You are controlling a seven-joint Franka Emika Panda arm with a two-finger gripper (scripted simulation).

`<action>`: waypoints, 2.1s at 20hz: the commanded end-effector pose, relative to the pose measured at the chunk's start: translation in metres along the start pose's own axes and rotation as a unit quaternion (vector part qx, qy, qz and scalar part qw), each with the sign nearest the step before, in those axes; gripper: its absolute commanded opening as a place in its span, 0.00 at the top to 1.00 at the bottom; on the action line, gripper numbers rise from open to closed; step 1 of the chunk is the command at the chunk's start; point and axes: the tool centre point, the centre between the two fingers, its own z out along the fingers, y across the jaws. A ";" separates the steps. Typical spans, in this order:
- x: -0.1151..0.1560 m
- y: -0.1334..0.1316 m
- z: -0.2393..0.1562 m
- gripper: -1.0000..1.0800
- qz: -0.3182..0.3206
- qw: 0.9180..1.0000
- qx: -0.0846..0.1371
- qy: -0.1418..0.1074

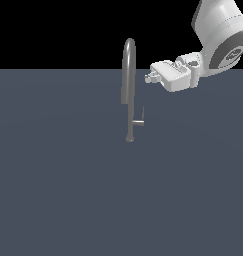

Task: Turn on the faucet by rotating a designated handle.

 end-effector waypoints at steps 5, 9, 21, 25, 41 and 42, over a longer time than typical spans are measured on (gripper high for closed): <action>0.056 0.002 0.009 1.00 0.071 0.993 0.068 -0.059; 0.080 0.005 0.016 1.00 0.101 0.986 0.098 -0.084; 0.104 0.009 0.026 1.00 0.132 0.977 0.128 -0.110; 0.102 0.009 0.026 1.00 0.129 0.978 0.125 -0.108; 0.085 0.032 0.029 1.00 0.129 0.978 0.125 -0.108; 0.088 0.030 0.029 1.00 0.130 0.978 0.127 -0.107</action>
